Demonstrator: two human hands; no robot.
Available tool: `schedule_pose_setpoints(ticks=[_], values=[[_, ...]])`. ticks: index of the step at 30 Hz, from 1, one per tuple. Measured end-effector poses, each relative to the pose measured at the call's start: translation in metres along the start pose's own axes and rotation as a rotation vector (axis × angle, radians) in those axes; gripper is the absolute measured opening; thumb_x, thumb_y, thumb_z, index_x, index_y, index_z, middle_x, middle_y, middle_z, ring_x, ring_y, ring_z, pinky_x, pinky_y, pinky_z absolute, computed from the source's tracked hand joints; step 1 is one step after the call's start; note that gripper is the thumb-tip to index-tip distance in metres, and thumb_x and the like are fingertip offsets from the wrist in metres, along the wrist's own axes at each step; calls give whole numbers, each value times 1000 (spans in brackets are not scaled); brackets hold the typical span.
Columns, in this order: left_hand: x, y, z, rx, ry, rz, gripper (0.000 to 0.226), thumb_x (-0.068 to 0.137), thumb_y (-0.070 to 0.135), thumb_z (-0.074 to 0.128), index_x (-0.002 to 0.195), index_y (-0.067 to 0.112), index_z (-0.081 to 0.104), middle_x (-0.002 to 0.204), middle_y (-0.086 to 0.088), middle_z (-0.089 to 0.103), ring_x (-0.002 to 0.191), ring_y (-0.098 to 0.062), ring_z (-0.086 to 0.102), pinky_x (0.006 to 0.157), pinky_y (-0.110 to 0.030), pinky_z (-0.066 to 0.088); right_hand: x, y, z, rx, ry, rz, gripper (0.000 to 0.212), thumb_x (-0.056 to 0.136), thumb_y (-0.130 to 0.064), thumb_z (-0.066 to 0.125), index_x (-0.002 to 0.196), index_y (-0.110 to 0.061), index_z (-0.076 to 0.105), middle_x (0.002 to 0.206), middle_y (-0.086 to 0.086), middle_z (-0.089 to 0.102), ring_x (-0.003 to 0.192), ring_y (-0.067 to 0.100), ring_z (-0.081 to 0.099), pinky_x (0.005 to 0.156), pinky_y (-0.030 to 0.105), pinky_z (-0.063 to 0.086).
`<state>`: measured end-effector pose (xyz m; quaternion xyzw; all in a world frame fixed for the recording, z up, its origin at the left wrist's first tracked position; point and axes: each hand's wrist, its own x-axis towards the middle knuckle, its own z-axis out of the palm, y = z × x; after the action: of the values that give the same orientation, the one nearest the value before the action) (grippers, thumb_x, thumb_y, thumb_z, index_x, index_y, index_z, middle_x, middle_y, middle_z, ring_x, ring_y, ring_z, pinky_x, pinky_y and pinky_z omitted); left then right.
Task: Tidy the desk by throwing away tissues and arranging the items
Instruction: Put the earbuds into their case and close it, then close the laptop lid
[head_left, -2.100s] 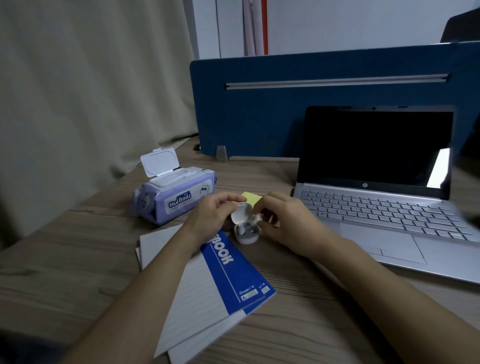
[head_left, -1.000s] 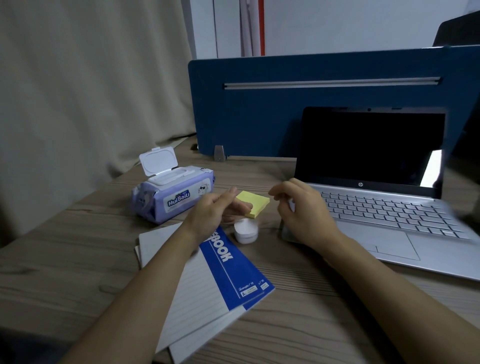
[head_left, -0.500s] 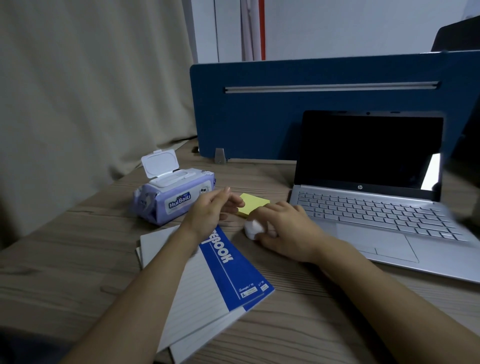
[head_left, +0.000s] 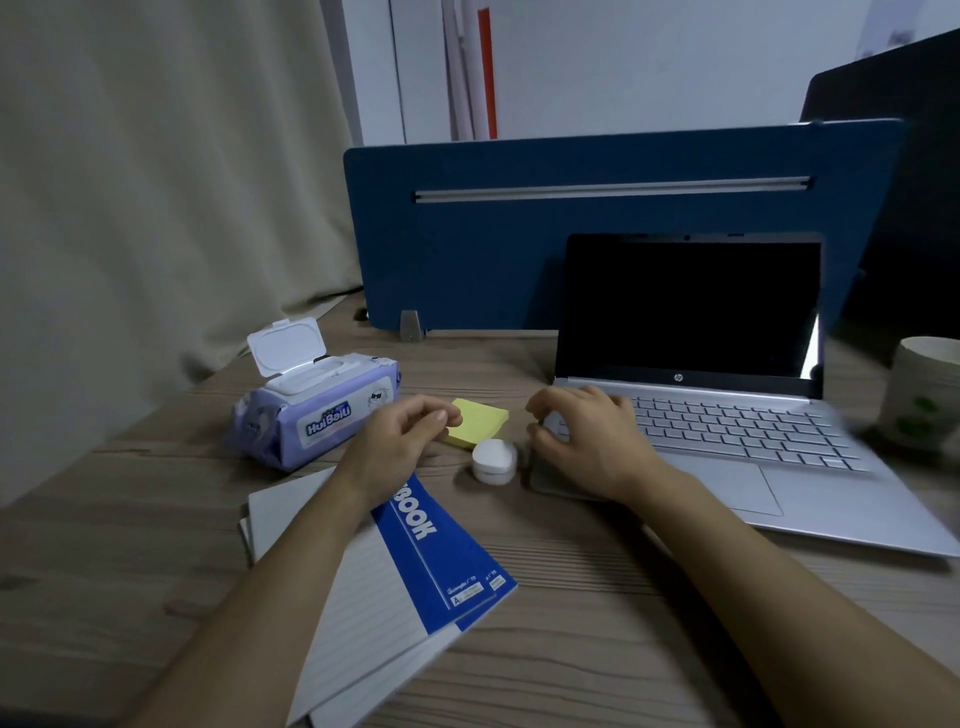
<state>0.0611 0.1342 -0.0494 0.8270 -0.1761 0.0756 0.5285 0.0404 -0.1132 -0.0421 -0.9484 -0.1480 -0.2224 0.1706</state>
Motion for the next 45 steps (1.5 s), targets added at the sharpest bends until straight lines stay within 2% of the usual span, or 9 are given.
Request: schedule_pose_setpoints(ticks=[7,14,20,25,31,34,38,41,45], values=[[6,24,15,214,-152,64,18,99,35,53,111,39,66,111,24,66,105,6,58,86,-25,49,-7,33,-8,-2,106,111,33,90,-45,48,119,-31,56,123,-8,62,119,18,51,99,47,37],[37,62,45,213,-239,112,15,98,30,55,108,38,64,109,23,66,108,2,60,94,-25,45,-8,102,-24,-241,-226,228,56,94,-56,42,146,-40,29,157,-5,28,145,22,20,112,52,23],[56,57,68,229,-241,93,21,98,31,55,116,29,66,115,15,69,111,-3,62,101,-38,49,5,127,-34,-242,-308,225,77,88,-59,53,151,-42,12,163,-7,9,149,22,1,116,58,8],[70,39,74,229,-243,68,20,99,36,53,116,36,64,117,19,67,110,0,60,95,-34,51,35,161,-54,-201,-165,283,77,85,-69,43,150,-33,24,159,-3,23,147,23,15,115,57,15],[71,15,73,184,-171,49,17,98,43,50,108,50,62,103,32,66,98,16,59,70,-4,43,100,198,-74,-392,89,248,68,92,-61,42,149,-30,22,163,4,12,149,29,4,116,59,10],[73,11,72,121,-167,44,22,94,55,48,110,52,62,105,30,68,97,12,61,76,-16,48,130,209,-87,-439,141,291,68,94,-57,41,151,-29,18,163,5,8,149,29,1,118,58,8],[75,7,75,-39,-209,35,45,80,71,46,109,44,67,113,-24,66,92,-22,64,95,-61,46,160,216,-100,-461,84,327,70,95,-61,34,153,-28,14,163,4,10,149,29,-3,117,60,3],[77,5,74,-26,-217,34,49,80,75,43,109,44,67,114,-26,64,104,-41,65,93,-63,47,168,217,-102,-464,46,364,68,95,-62,32,151,-25,21,157,9,27,147,30,14,116,61,4],[77,5,72,7,-229,16,47,79,78,39,108,50,64,114,-19,67,105,-39,64,90,-62,51,162,210,-99,-531,167,328,62,92,-61,37,139,-22,38,139,14,45,131,34,38,113,58,14]])
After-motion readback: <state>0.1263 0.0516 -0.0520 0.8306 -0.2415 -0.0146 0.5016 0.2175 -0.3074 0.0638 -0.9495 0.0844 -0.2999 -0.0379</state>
